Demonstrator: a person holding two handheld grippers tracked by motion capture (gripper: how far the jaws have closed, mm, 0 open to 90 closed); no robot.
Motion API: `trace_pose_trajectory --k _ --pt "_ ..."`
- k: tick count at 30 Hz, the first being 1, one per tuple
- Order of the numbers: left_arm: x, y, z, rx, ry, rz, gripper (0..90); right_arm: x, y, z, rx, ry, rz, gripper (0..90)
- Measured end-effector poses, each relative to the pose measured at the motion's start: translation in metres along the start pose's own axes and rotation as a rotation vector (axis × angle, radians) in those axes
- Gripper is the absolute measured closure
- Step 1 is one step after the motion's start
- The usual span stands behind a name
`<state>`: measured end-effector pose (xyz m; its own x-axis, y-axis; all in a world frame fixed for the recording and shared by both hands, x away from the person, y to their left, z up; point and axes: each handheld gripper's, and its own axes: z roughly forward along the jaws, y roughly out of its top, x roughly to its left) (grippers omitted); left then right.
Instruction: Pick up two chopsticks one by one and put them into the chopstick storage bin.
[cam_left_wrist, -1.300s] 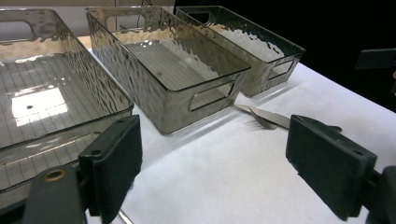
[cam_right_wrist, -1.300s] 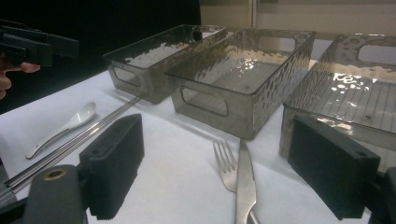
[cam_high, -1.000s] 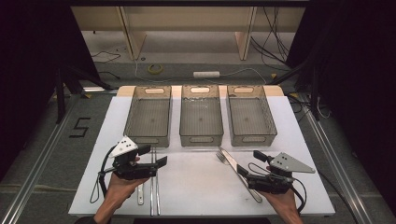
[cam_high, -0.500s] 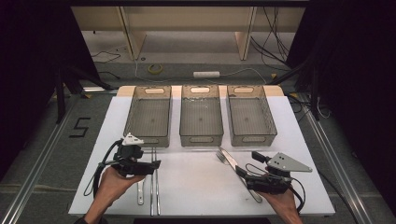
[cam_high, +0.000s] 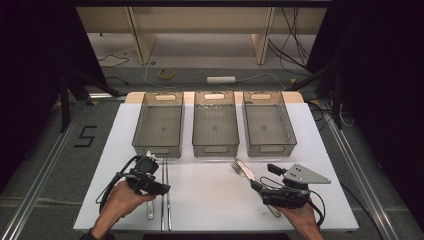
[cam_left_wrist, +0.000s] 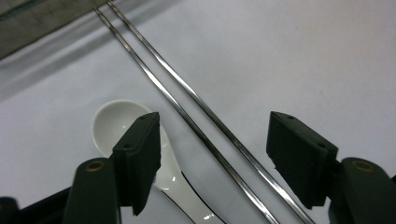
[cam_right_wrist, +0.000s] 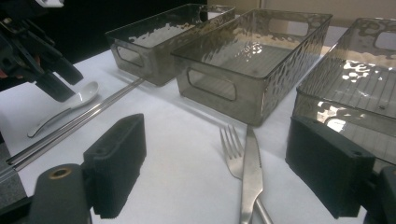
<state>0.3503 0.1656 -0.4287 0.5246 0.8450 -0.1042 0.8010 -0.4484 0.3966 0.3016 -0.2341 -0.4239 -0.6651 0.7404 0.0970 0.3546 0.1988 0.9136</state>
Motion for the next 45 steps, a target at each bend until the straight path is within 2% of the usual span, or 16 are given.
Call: trace_pose_trajectory --k 2,3,10,12,16,20,28,36,39,45 --pt "-0.001 0.0 0.003 0.018 -0.007 0.007 39.0 0.0 0.0 0.0 0.001 0.005 -0.001 21.1" --pt "-0.002 0.0 0.006 0.036 0.003 0.006 40.3 0.0 0.0 0.0 0.001 0.006 -0.002 21.1" --pt "-0.001 -0.001 0.016 0.087 0.004 0.013 48.1 0.001 0.0 0.0 0.007 0.008 -0.002 21.5" --pt "-0.002 -0.001 0.017 0.089 0.007 0.009 49.7 0.002 0.0 0.001 0.009 0.007 -0.005 21.6" --pt "-0.003 -0.001 0.022 0.124 -0.004 0.018 50.6 0.002 -0.001 0.002 0.011 0.011 -0.009 21.6" --pt "-0.002 -0.001 0.028 0.146 0.013 0.012 53.9 0.003 0.0 0.002 0.013 0.013 -0.013 21.7" --pt "-0.001 -0.001 0.033 0.172 0.0 0.014 57.8 0.003 -0.001 0.002 0.014 0.015 -0.013 21.9" --pt "-0.001 -0.001 0.035 0.181 0.02 0.017 60.4 0.003 -0.001 0.002 0.02 0.016 -0.009 22.2" --pt "-0.001 -0.001 0.035 0.18 0.017 0.012 61.2 0.003 -0.001 0.002 0.022 0.016 -0.01 22.2" --pt "0.0 -0.002 0.035 0.203 0.012 0.026 61.6 0.003 -0.001 0.003 0.026 0.017 -0.011 22.3"
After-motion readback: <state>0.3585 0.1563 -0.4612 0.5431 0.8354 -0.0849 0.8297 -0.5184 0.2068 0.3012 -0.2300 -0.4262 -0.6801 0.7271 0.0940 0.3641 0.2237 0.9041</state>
